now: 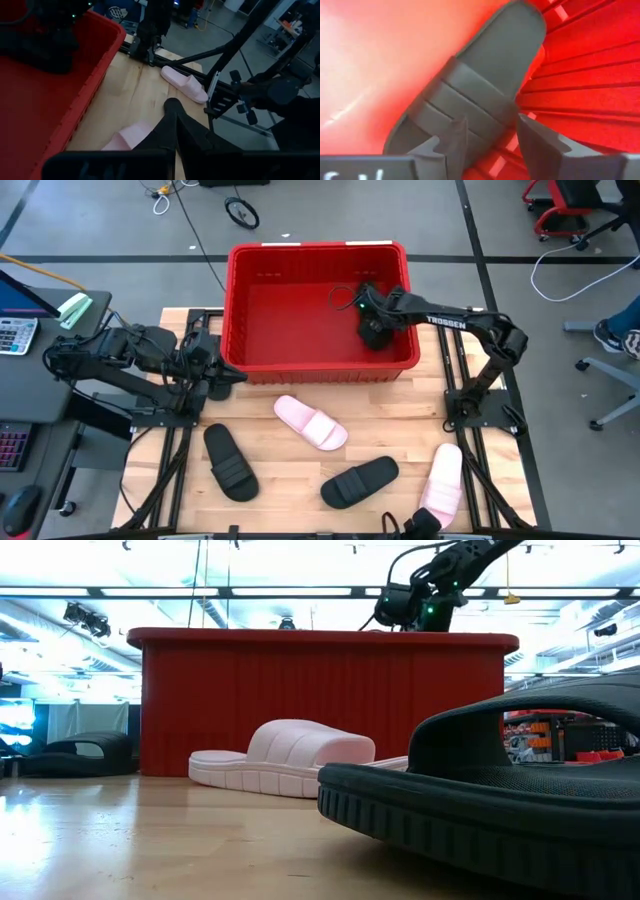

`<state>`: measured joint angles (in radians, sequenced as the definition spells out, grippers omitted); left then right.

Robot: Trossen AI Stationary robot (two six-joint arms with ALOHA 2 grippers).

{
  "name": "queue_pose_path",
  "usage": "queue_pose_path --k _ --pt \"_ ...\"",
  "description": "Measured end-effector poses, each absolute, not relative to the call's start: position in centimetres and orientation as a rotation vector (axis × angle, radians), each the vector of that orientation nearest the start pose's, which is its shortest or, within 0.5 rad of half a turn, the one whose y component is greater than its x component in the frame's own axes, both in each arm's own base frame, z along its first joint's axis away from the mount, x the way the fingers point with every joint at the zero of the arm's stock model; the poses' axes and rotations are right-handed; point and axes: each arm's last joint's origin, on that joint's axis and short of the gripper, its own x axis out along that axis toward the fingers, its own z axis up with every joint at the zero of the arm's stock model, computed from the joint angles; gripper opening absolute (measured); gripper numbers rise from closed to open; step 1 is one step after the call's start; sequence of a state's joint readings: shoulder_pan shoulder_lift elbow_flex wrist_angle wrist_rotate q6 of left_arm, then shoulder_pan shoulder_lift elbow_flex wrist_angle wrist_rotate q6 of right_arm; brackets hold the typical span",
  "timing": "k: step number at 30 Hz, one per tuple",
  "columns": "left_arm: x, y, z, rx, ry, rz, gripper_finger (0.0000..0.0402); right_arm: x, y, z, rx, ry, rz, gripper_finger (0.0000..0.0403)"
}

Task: Pick and place slides into bin
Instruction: Put the black slide into the red bin

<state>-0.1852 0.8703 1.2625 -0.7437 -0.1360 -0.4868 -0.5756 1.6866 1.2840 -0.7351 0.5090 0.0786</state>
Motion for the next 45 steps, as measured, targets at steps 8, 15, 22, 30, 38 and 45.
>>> queue_pose_path --k 8,15,22,30,38,45 --pt "14.4 -2.3 42.0 -0.423 0.361 0.037 0.0016 27.9 -15.7 27.3 0.255 0.974 -0.863 0.0179" --pt "15.4 -2.6 40.5 -0.396 0.522 0.022 0.0065 26.4 -6.7 34.9 0.384 0.618 -0.518 0.0155" --pt "17.1 -4.0 38.0 -0.524 0.802 -0.025 0.0123 22.1 4.7 39.9 0.661 0.422 -0.123 0.0143" --pt "19.8 -5.7 36.8 -0.500 0.851 -0.068 0.0138 23.1 14.4 35.6 0.890 0.666 -0.098 0.0161" --pt "21.9 -6.5 37.0 -0.553 0.754 -0.102 0.0122 26.8 19.7 27.1 1.045 0.944 -0.346 0.0195" --pt "22.6 -6.7 37.9 -0.636 0.652 -0.126 0.0117 29.5 22.1 20.7 1.055 1.112 -0.398 0.0210"
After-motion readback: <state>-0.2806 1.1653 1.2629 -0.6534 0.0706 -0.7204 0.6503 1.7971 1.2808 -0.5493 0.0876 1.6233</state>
